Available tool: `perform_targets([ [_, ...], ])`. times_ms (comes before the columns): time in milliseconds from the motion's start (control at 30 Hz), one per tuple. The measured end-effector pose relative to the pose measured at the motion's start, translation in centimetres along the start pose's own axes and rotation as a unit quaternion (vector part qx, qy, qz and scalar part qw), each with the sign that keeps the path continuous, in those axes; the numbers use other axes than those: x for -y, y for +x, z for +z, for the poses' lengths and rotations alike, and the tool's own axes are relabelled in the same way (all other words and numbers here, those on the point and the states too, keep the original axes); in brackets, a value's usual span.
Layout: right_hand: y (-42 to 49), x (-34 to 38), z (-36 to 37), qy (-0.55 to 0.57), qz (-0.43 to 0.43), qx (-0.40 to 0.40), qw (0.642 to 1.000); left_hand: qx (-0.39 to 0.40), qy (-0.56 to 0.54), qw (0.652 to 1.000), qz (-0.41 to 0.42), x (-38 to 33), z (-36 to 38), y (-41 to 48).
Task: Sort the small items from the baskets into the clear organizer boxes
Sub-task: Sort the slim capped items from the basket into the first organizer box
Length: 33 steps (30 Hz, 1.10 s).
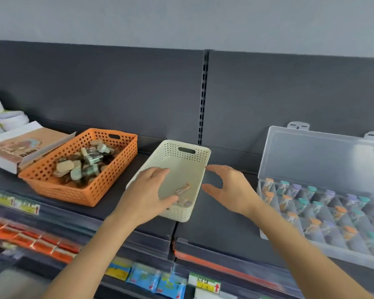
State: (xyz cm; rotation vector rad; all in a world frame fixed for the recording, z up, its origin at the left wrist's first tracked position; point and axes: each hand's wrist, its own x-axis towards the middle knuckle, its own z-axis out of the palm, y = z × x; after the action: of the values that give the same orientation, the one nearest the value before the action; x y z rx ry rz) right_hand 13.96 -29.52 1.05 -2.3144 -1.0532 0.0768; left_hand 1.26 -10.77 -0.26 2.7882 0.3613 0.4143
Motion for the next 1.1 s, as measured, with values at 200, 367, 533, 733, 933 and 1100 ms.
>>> perform_targets([
  [200, 2.1, 1.8, 2.2, -0.005, 0.006, 0.039, 0.999, 0.002, -0.032, 0.999, -0.021, 3.5, -0.4, 0.3],
  [367, 5.6, 1.9, 3.3, -0.034, -0.023, 0.13, 0.991, 0.012, -0.051, 0.998, -0.018, 4.8, 0.1, 1.3],
  [533, 8.5, 1.2, 5.1, -0.073, -0.039, 0.256, 0.963, 0.02, -0.053, 0.998, -0.022, 6.4, 0.5, 2.7],
  [733, 11.2, 1.6, 7.3, -0.149, -0.072, 0.422, 0.892, 0.023, -0.073, 0.997, -0.008, 7.9, 1.0, 3.9],
  [933, 11.9, 2.2, 8.2, -0.174, -0.082, 0.491, 0.849, 0.047, -0.091, 0.994, 0.041, 9.3, 1.1, 5.2],
  [1100, 11.8, 2.7, 8.3, -0.178, -0.05, 0.483, 0.856, 0.079, -0.093, 0.987, 0.107, 10.0, 1.4, 6.3],
])
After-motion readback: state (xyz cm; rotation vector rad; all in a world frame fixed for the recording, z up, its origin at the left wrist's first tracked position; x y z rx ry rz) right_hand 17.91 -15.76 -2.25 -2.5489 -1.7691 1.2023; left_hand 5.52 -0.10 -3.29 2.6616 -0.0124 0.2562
